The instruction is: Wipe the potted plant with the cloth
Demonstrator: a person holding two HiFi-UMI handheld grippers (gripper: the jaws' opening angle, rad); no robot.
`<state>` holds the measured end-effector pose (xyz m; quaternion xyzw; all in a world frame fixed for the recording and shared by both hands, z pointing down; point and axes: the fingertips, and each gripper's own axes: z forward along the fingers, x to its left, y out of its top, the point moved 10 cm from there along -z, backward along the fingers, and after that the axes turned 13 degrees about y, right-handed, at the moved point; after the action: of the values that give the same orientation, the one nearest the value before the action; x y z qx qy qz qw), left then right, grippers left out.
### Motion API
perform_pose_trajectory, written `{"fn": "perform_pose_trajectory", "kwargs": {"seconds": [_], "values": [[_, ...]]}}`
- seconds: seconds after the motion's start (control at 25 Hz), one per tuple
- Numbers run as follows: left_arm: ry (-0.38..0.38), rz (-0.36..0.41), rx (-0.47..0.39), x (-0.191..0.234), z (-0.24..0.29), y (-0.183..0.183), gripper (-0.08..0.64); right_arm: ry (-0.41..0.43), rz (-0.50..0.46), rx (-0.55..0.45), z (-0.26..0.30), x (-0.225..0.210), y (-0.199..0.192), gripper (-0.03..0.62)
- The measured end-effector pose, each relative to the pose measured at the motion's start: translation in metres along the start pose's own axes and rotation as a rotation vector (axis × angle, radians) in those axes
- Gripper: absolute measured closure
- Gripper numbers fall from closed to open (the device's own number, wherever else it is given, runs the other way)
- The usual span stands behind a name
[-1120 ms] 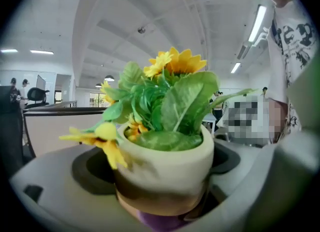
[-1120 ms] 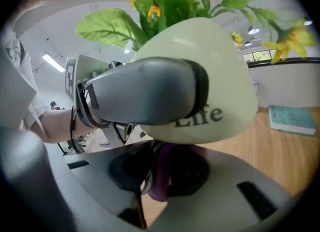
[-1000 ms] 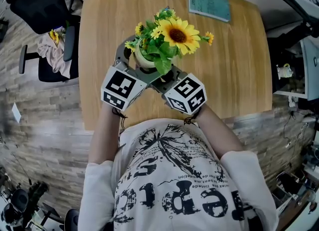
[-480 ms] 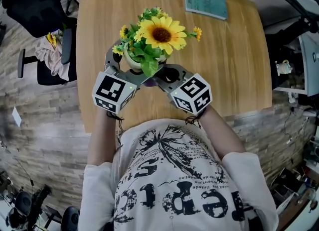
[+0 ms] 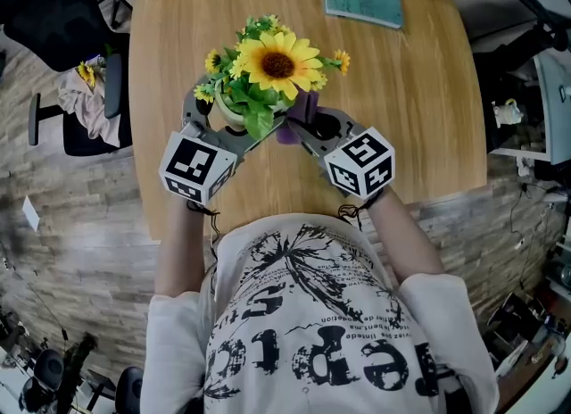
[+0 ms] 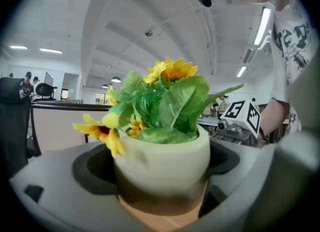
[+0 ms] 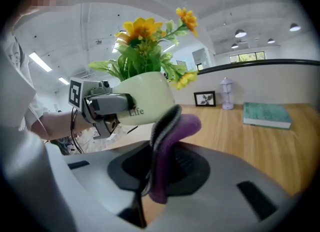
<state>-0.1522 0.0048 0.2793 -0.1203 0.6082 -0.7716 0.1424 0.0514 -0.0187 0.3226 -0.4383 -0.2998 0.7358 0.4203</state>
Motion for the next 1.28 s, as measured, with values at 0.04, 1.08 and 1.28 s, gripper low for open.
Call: {"fn": "perform_pose_trajectory", "kwargs": {"seconds": [0.04,1.08,1.28], "values": [[-0.001,0.003,0.001,0.001,0.001,-0.002,0.028,-0.016,0.011,-0.005,-0.002,-0.004,-0.002,0.52],[-0.045,-0.057,0.183,-0.058,0.082,-0.126,0.028,-0.393,-0.115,0.1,-0.071,-0.13,-0.044,0.52],[-0.078,-0.046,0.21,-0.082,0.087,-0.139,0.026,-0.405,-0.121,0.099,-0.09,-0.131,-0.058,0.52]]}}
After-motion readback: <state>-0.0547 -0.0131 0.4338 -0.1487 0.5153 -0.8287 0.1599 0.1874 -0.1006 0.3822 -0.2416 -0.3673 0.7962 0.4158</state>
